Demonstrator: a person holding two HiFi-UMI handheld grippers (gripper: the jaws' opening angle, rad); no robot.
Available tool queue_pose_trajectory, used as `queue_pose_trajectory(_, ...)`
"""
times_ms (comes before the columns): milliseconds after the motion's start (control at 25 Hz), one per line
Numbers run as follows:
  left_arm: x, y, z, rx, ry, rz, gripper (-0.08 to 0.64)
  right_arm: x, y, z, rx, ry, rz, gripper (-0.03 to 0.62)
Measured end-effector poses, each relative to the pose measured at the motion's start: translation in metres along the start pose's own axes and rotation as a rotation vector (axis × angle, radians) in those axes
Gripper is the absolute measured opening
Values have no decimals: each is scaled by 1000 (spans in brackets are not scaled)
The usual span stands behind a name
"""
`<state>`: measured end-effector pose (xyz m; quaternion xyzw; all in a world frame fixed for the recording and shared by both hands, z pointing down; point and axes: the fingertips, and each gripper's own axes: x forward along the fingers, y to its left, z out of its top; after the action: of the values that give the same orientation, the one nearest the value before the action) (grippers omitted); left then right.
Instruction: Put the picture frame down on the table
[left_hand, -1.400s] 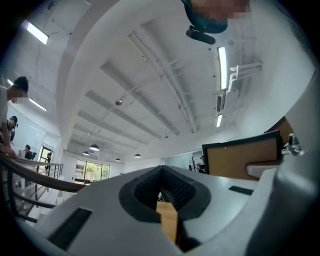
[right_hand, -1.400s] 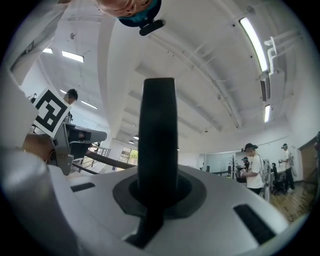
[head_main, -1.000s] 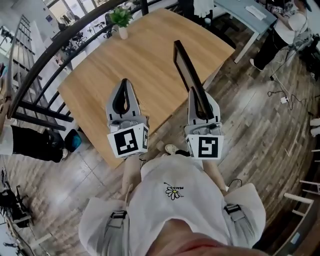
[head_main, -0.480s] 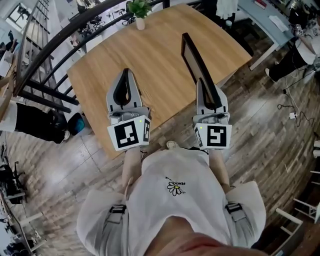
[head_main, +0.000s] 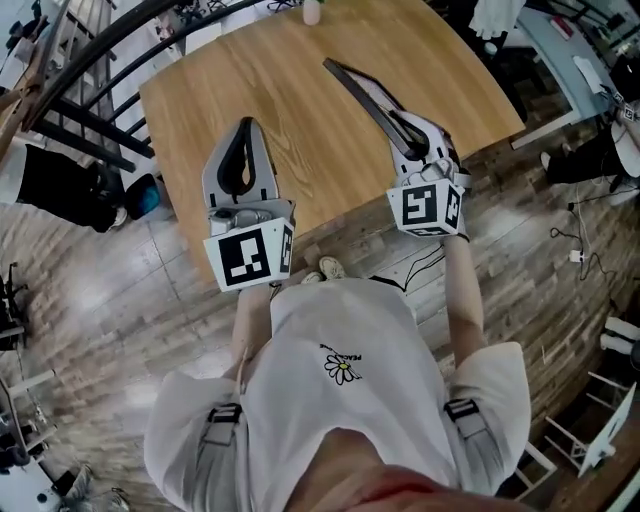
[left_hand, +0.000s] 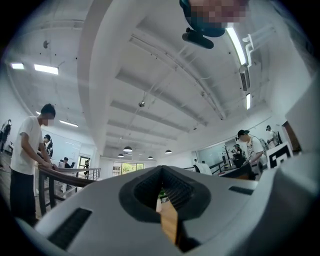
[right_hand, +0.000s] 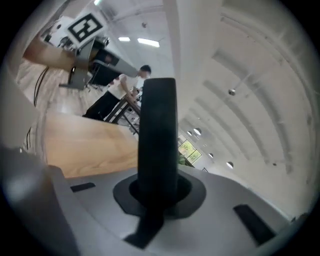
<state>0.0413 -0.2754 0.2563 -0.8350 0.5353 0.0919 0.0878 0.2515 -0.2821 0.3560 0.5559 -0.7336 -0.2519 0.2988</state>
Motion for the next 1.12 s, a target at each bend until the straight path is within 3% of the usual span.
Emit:
queue_pose_trajectory(120,-9,11,-2,18,16,41,15,32,22,-18,-180,53,73,20)
queue_pose_trajectory(440,-29,48,-6,59,57,159,15,85,114,-61,-500,140,301,20)
queue_pose_trajectory(640,-39,67,-8,92,71,212,15,111,155,-101,-718,212,365,20)
queue_pose_trajectory(1120,-42,78,-10,136,106,237,15,135,187,-148,-709,284,435,20)
